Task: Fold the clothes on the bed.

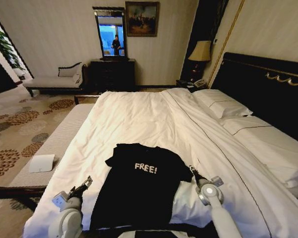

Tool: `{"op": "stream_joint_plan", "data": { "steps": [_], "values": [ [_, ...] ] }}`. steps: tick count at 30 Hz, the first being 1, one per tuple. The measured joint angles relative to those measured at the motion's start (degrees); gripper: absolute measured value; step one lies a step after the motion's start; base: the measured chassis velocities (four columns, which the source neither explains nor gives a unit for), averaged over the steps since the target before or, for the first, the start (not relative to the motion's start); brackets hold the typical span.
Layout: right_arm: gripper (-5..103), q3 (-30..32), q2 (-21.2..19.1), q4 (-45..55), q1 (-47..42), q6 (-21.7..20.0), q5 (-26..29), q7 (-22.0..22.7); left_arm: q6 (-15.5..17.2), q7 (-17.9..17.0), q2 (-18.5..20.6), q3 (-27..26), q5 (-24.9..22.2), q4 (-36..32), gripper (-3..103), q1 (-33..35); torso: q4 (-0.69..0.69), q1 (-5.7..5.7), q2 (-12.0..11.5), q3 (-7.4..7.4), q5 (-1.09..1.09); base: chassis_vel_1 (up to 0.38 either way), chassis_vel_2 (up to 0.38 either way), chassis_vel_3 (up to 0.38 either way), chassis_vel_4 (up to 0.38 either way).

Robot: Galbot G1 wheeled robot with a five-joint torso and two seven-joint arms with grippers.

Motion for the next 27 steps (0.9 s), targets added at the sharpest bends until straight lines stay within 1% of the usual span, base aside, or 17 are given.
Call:
{"op": "stream_joint_plan", "data": {
  "steps": [2, 3, 5, 6, 7, 8, 11, 12, 14, 16, 20, 21, 24, 27],
  "values": [
    [68, 0.3, 0.2, 0.0, 0.1, 0.0, 0.3, 0.0, 0.0, 0.0, -0.1, 0.0, 0.0, 0.0, 100, 0.0, 0.00, 0.00, 0.0, 0.00, 0.00, 0.000, 0.000, 0.000, 0.000],
    [68, 0.3, 0.2, 0.0, 0.1, 0.0, 0.3, 0.0, 0.0, 0.0, -0.1, 0.0, 0.0, 0.0, 100, 0.0, 0.00, 0.00, 0.0, 0.00, 0.00, 0.000, 0.000, 0.000, 0.000],
    [57, 0.4, 0.3, 0.0, 0.1, 0.0, 0.4, 0.0, -0.1, 0.0, -0.1, 0.1, 0.1, 0.1, 100, 0.1, 0.00, 0.00, 0.0, 0.00, 0.01, 0.000, 0.000, 0.000, 0.000],
    [57, 0.5, 0.4, 0.0, 0.1, 0.1, 0.4, 0.0, -0.1, 0.0, -0.1, 0.1, 0.2, 0.2, 100, 0.1, 0.00, 0.00, 0.0, 0.00, 0.01, 0.000, 0.000, 0.000, 0.000],
    [51, 0.6, 0.5, 0.0, 0.1, 0.2, 0.4, 0.0, -0.1, 0.0, -0.2, 0.2, 0.2, 0.2, 100, 0.0, 0.00, 0.00, 0.0, 0.00, 0.01, 0.000, 0.000, 0.000, 0.000],
    [51, 0.6, 0.5, 0.0, 0.1, 0.2, 0.4, 0.0, -0.1, 0.0, -0.2, 0.2, 0.2, 0.2, 100, 0.0, 0.00, 0.00, 0.0, 0.00, 0.01, 0.000, 0.000, 0.000, 0.000],
    [35, 0.6, 0.8, -0.3, 0.1, 0.2, 0.2, 0.0, -0.1, 0.1, -0.3, 0.4, 0.4, 0.3, 100, -0.1, 0.00, 0.00, 0.0, 0.00, 0.01, 0.000, 0.000, 0.000, 0.000],
    [35, 0.6, 0.8, -0.3, 0.1, 0.2, 0.2, 0.0, -0.1, 0.1, -0.3, 0.4, 0.4, 0.3, 100, -0.1, 0.00, 0.00, 0.0, 0.00, 0.01, 0.000, 0.000, 0.000, 0.000],
    [25, 0.5, 0.9, -0.6, 0.2, 0.3, 0.1, -0.1, -0.1, 0.1, -0.3, 0.5, 0.4, 0.4, 100, -0.2, 0.00, 0.00, 0.0, 0.00, 0.01, 0.000, 0.000, 0.000, 0.000],
    [25, 0.5, 0.9, -0.7, 0.3, 0.3, 0.0, -0.1, -0.1, 0.1, -0.3, 0.6, 0.4, 0.5, 100, -0.3, 0.00, 0.00, 0.0, 0.00, 0.01, 0.000, 0.000, 0.000, 0.000],
    [4, 0.7, 0.9, -1.5, 0.7, 0.9, 0.1, -0.5, -0.1, 0.1, -0.3, 0.7, 0.4, 0.9, 100, -0.6, 0.01, 0.00, 0.0, 0.00, 0.01, 0.000, 0.000, 0.000, 0.000],
    [2, 0.8, 0.8, -1.9, 0.8, 1.1, 0.2, -0.6, -0.1, 0.1, -0.4, 0.8, 0.4, 1.0, 100, -0.6, 0.01, 0.00, 0.0, 0.00, 0.00, 0.000, 0.000, 0.000, 0.000],
    [0, 1.0, 0.8, -2.3, 0.9, 1.3, 0.2, -0.7, -0.1, 0.1, -0.4, 0.8, 0.4, 1.1, 100, -0.7, 0.01, 0.00, 0.0, 0.00, 0.01, 0.000, 0.000, 0.000, 0.000],
    [0, 1.3, 0.8, -2.2, 0.9, 1.4, 0.3, -0.7, -0.2, 0.2, -0.3, 0.8, 0.4, 1.3, 100, -0.8, 0.01, 0.00, 0.0, 0.00, 0.01, 0.000, 0.000, 0.000, 0.000]
  ]
}}
